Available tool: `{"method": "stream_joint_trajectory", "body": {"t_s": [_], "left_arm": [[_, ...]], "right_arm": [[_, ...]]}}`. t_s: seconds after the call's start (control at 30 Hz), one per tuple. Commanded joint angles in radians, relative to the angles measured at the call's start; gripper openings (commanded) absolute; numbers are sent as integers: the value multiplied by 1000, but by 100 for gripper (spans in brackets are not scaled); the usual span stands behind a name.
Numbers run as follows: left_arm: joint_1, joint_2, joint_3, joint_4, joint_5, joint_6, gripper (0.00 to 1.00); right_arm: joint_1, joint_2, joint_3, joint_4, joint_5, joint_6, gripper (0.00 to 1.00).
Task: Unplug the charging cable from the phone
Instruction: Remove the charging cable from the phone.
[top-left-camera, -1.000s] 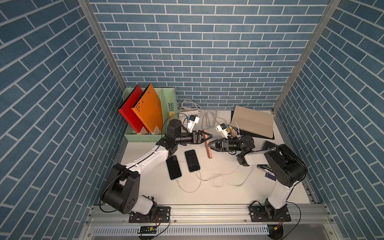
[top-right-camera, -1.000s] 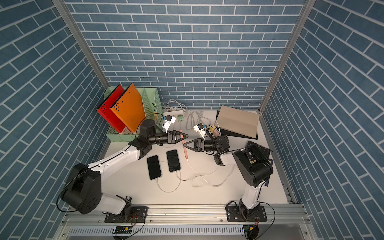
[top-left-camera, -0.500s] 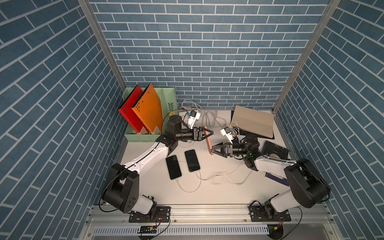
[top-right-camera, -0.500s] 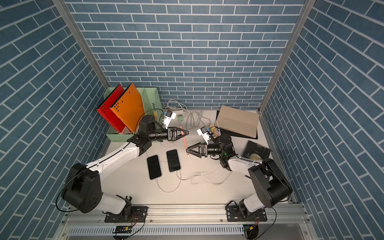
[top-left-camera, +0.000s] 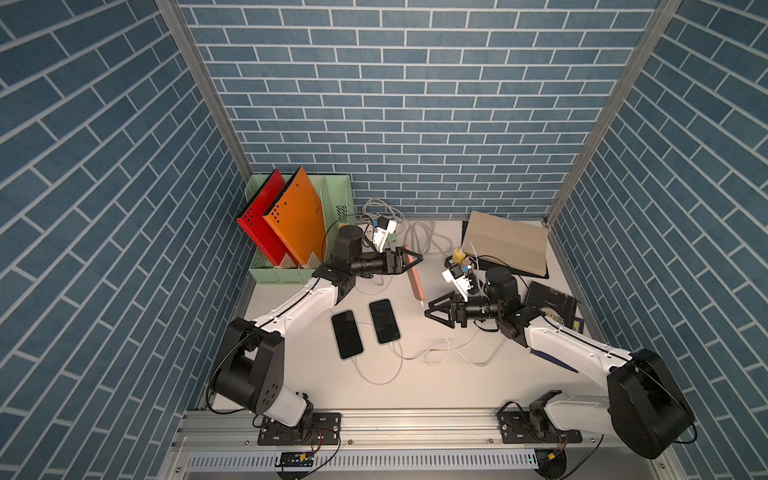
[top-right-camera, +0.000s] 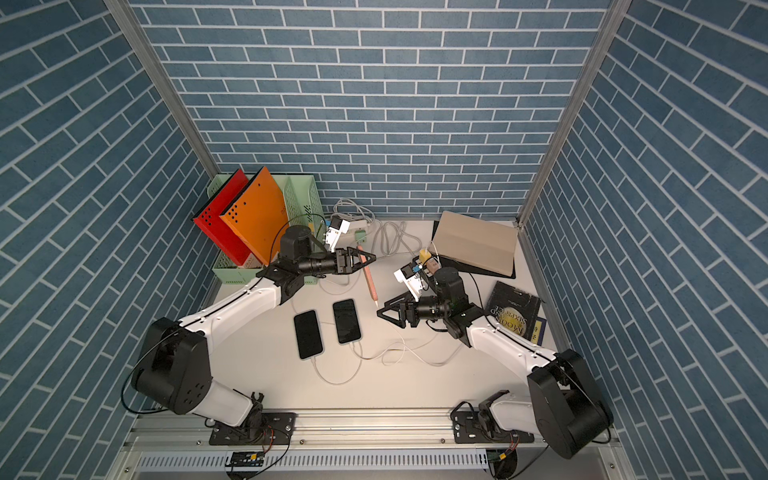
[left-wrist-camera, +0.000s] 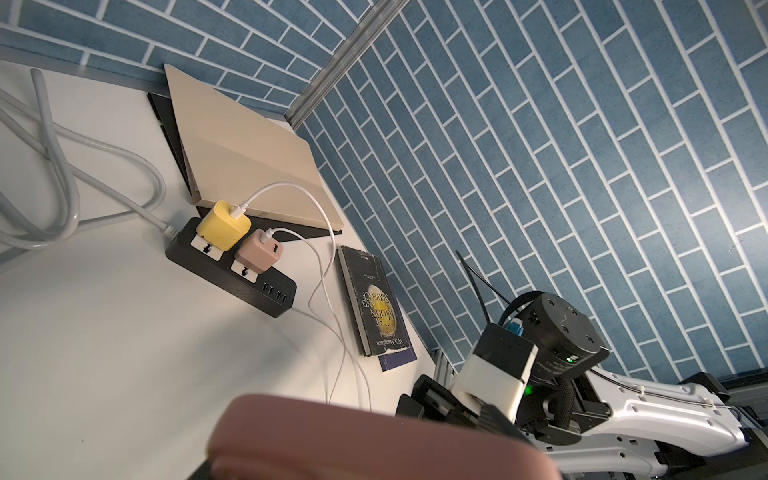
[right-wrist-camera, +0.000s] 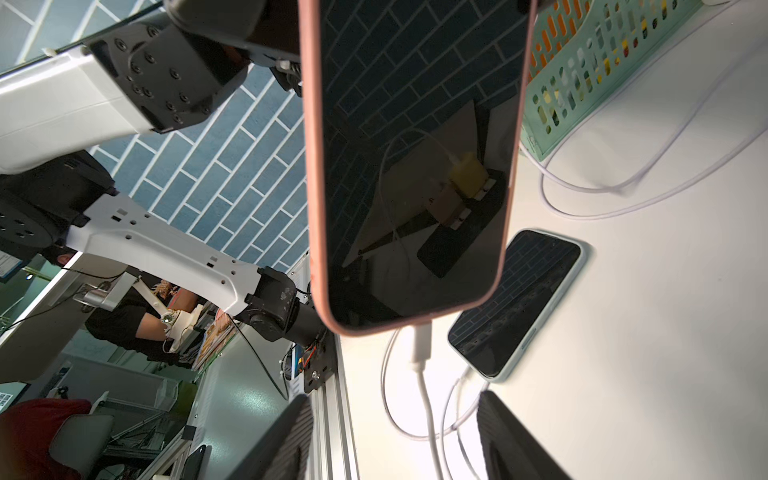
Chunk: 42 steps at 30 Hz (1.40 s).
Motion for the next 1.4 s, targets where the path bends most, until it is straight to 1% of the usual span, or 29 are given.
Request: {"method": "stream_joint_trajectory", "body": {"t_s": [0.0,0.13,0.33,0.53,0.8,1.0,1.17,1.37], "left_arm": [[5,-13,28,29,5,7,0],[5,-12,29,19,-2,8,0],[7,-9,29,12,-5,10,0],[14,-6,27,5,-13,10,0],[27,-6,24,0,-21,11,0],[66,-29,33,-38,-26,36,0],[73,-34,58,-87,-36,70,0],[92,-41,70,-94,-33,69,0]], "right_arm": [[16,11,29,-43,43,-61,59],[43,38,37,-64,34,-83,50],[69,48,39,-74,48,-101,31],[70,44,34,-82,67,-102,1],[68,36,23,-108,81,-122,0],[70,18,-13,-148,103,-145,0],[68,28,0,-167,123,-147,0],[71,43,6,-186,115,-167,0]]}}
